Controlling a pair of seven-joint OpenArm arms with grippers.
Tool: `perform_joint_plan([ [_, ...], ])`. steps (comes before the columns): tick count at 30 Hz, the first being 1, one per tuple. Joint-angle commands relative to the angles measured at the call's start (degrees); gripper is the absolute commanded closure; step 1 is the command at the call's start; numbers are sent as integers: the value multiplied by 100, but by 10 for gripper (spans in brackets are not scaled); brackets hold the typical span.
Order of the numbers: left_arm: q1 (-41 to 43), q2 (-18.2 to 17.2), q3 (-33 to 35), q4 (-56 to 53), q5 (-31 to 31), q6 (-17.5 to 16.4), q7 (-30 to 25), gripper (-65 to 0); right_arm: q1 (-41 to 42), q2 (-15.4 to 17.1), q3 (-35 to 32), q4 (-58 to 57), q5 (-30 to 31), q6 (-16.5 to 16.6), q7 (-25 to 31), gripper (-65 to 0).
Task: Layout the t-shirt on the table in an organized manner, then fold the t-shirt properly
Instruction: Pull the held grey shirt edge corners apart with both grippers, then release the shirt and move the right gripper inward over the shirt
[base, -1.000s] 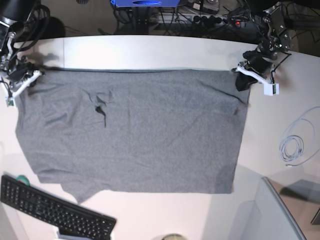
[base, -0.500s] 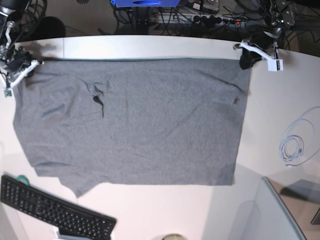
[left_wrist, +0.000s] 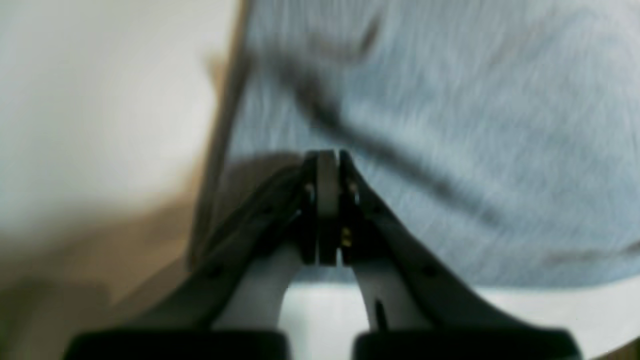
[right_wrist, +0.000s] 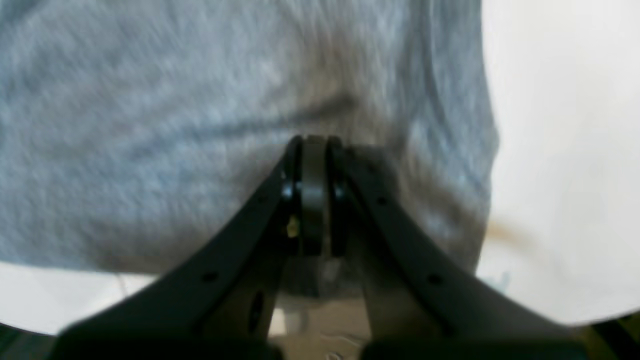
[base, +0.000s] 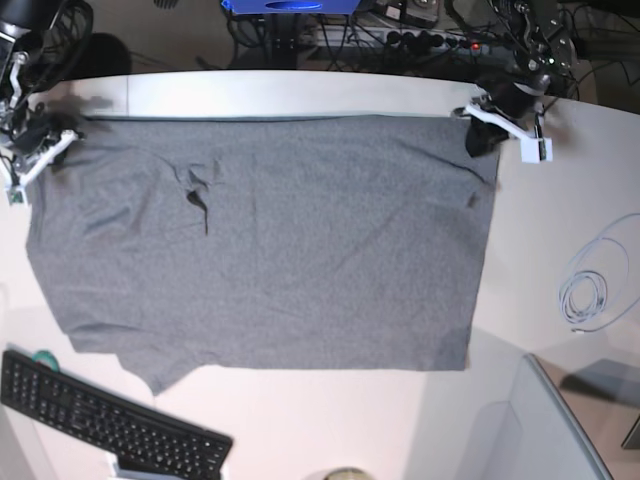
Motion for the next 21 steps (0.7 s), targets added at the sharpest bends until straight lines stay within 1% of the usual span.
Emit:
perform_joint_plan([
  [1,21,-114,-20,-37,1,-23,-21,0,-56,101,35,67,31,-16,86,-17],
  [5,294,-150,-29,-2,-52,-23,-30,0,-144,110,52,85,31,-16,95,-17],
  [10,601,-106,-38,719,-61,-23,-13,0,-135,31,26,577,58,-16,86,-18],
  [11,663,-62,-38,930,-70,-23,5,0,-117,-66,17,718,58,-16,77,-20],
  [13,760,35,-99,1308,-70,-23,5,0,-21,-145,17,1016,58,-16,69,-23],
  [16,795,220,-433,1633,-70,-23,14,0,225,-224,-150,1140,40,-16,60,-26],
  [18,795,272,-618,1730,-70,-23,14,0,436,-224,-352,1096,31,-16,60,-56],
  [19,795,281,-671,1730,-70,-23,14,0,568,-224,-440,1034,31,-16,60,-89],
  [21,777,281,-776,1677,-70,-23,14,0,867,-215,-581,867,23,-16,60,-179],
])
